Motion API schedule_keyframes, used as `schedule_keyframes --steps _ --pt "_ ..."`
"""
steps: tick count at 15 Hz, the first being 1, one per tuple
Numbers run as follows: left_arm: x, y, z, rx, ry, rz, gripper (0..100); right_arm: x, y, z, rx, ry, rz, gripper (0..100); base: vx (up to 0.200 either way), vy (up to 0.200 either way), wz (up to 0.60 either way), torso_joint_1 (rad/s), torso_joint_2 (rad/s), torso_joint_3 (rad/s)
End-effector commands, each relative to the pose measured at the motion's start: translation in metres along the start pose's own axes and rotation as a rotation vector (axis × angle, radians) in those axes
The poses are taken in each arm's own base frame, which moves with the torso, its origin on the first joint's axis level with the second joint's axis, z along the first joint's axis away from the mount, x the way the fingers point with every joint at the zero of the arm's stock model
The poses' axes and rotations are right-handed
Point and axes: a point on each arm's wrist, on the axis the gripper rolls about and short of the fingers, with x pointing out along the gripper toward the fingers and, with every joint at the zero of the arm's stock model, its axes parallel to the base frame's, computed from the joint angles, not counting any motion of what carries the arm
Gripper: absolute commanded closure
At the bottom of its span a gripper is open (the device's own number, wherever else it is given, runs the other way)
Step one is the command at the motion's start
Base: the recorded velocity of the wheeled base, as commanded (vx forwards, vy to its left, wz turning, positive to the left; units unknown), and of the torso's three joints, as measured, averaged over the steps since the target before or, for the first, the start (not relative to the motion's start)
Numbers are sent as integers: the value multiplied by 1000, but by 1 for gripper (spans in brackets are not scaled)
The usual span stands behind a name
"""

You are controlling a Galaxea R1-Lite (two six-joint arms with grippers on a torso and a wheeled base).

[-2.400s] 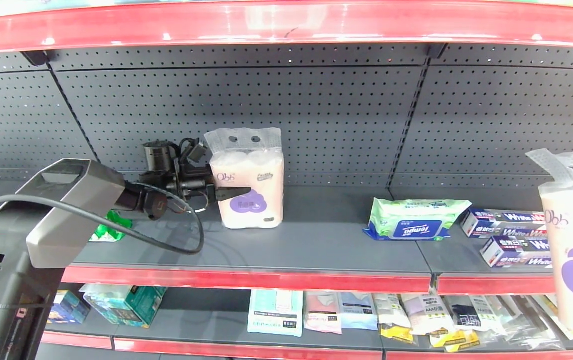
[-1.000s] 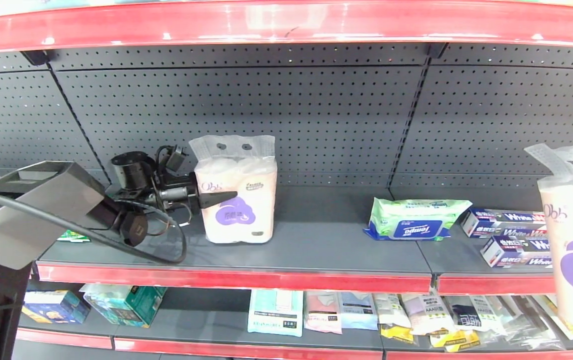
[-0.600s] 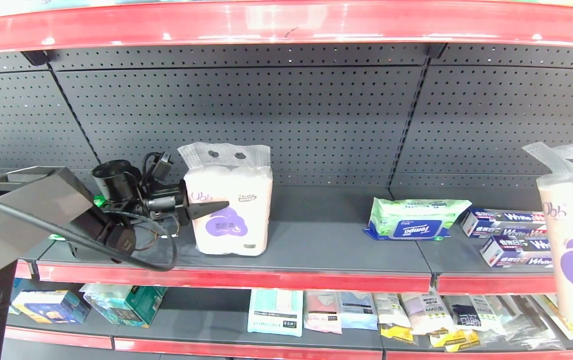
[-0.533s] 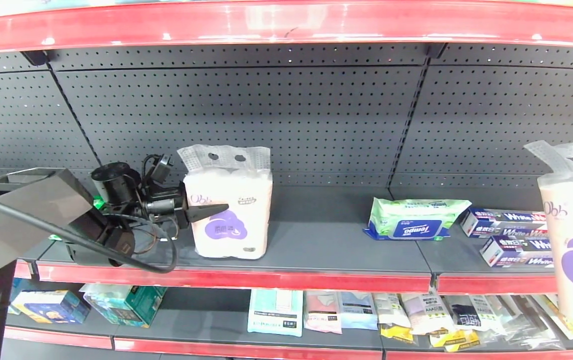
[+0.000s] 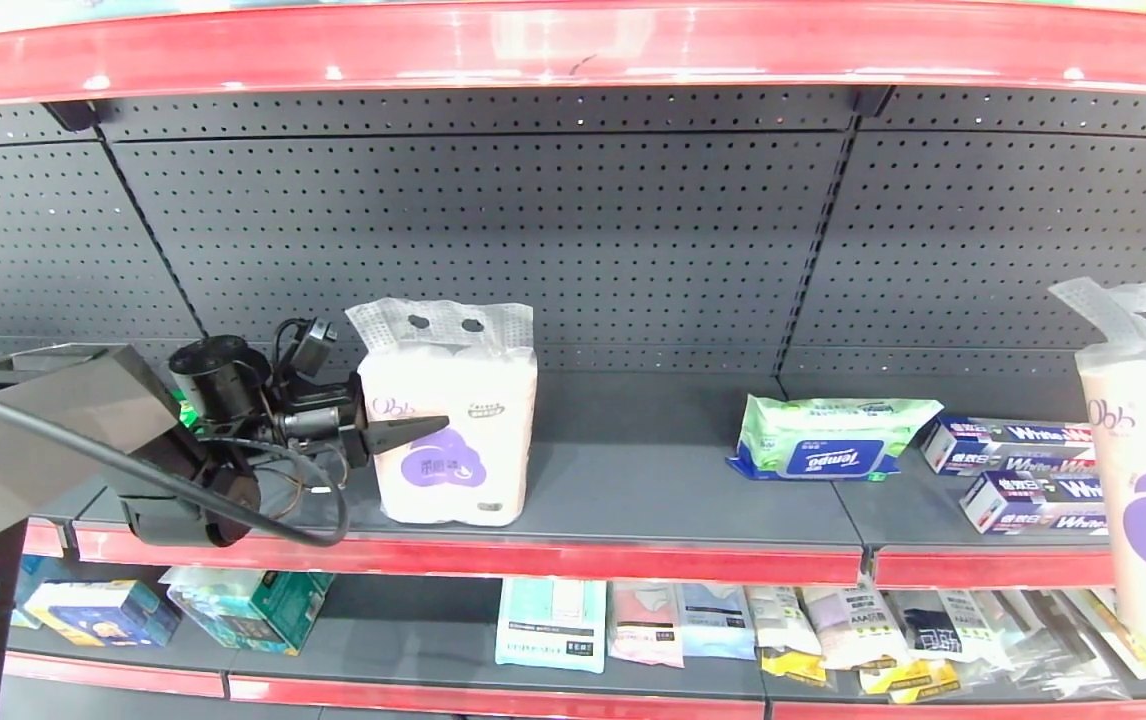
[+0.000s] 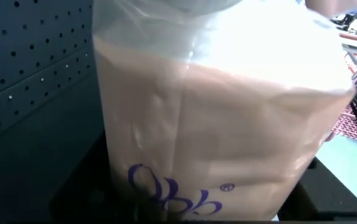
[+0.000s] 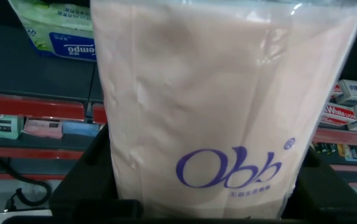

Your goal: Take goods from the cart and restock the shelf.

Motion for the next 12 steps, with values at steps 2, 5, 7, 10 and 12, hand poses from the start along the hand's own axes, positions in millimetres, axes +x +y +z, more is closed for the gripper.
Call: schedule_keyframes --steps 2,5,7,10,12 --pt "-2 0 -11 -12 3 6 100 -1 0 1 0 -4 -1 100 0 0 0 0 0 0" --pt "-4 -4 -17 -24 5 14 100 -1 -1 3 1 -9 -3 100 0 0 0 0 0 0" --pt "-5 -5 -16 -24 4 20 100 -1 -1 3 1 -10 -5 100 0 0 0 0 0 0" --pt "-11 -4 -17 -24 4 27 100 0 -1 3 1 -9 -4 100 0 0 0 0 0 0" --pt "-12 -5 -18 -29 7 18 100 -1 -1 4 1 -10 -5 100 0 0 0 0 0 0"
